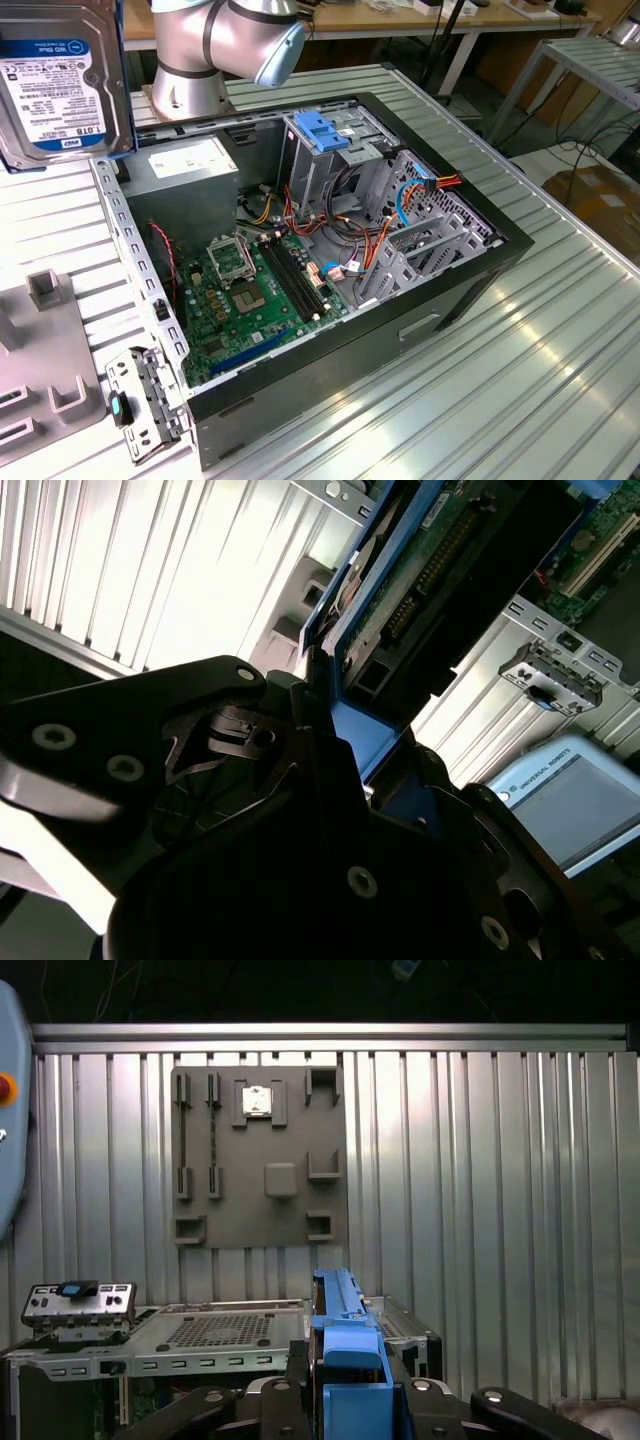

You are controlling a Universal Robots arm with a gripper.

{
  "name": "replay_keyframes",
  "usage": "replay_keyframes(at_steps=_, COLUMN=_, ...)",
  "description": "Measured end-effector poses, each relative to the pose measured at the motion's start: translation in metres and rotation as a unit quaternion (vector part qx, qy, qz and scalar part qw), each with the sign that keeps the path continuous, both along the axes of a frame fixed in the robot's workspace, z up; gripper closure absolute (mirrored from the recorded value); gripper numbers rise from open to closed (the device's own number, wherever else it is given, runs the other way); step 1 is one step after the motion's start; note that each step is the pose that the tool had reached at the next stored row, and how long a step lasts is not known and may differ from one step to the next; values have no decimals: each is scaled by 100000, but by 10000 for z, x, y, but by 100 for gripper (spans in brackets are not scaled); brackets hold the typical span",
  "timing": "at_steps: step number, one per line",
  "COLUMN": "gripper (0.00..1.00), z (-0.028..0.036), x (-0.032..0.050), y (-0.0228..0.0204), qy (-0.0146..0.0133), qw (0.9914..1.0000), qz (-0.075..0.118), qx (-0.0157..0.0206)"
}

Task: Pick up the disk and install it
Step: 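Pick up the disk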

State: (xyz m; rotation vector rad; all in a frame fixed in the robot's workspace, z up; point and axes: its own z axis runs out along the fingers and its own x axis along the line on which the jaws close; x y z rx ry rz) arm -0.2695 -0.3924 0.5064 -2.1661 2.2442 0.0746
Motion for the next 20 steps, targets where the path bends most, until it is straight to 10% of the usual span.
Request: replay_keyframes(at_steps=20, gripper=63, z=0, x=169, y=-7, qy=1, qw=100000, qz=-24, qx=1)
